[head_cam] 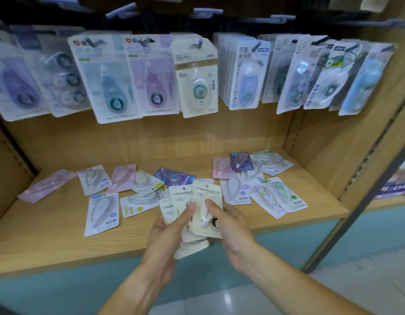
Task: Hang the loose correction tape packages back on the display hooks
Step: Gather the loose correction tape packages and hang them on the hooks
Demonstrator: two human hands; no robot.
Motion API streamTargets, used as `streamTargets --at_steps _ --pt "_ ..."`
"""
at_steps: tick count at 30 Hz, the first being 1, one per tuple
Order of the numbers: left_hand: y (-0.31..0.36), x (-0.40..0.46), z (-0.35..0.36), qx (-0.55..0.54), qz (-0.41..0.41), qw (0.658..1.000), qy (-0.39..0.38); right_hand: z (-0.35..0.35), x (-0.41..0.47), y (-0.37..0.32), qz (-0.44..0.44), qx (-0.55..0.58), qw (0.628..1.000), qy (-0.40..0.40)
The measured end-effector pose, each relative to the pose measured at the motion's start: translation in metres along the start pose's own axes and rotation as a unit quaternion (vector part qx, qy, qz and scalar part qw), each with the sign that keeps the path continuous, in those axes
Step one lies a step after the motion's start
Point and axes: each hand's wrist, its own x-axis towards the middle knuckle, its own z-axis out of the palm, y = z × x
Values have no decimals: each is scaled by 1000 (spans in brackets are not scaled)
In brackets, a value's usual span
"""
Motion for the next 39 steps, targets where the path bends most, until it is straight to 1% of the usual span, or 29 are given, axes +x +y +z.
streamTargets --at_steps 4,8,12,15,17,19,21,24,26,34,39 --pt "-3 -7 -17 8 31 998 52 23 -18 14 -5 -27 999 -37" --pt "-1 -9 -39 50 31 998 37 26 -19 14 19 -43 997 -63" --pt "-5 -15 -30 68 6 997 30 6 -16 2 10 -90 994 -55" --pt "-19 -21 -24 67 -32 997 25 -7 -18 6 34 -136 988 -67" --pt "-28 -25 -25 72 -50 996 31 -12 -21 12 57 -146 984 -89" --pt "-32 -27 -28 68 -42 996 42 -13 -23 17 64 -133 984 -101" --pt "-29 -27 -30 53 -23 996 64 -6 -25 19 60 -103 988 -98" --pt "-20 -28 -34 30 1 996 88 10 -24 23 49 -53 996 -55" --pt "-14 -31 -38 32 11 995 96 21 -24 25 36 -57 997 -36" --pt "5 -36 -75 3 16 994 112 71 -34 31 -30 -151 978 -138" --pt "31 -38 -104 14 35 990 136 106 -35 35 -64 -162 972 -157"
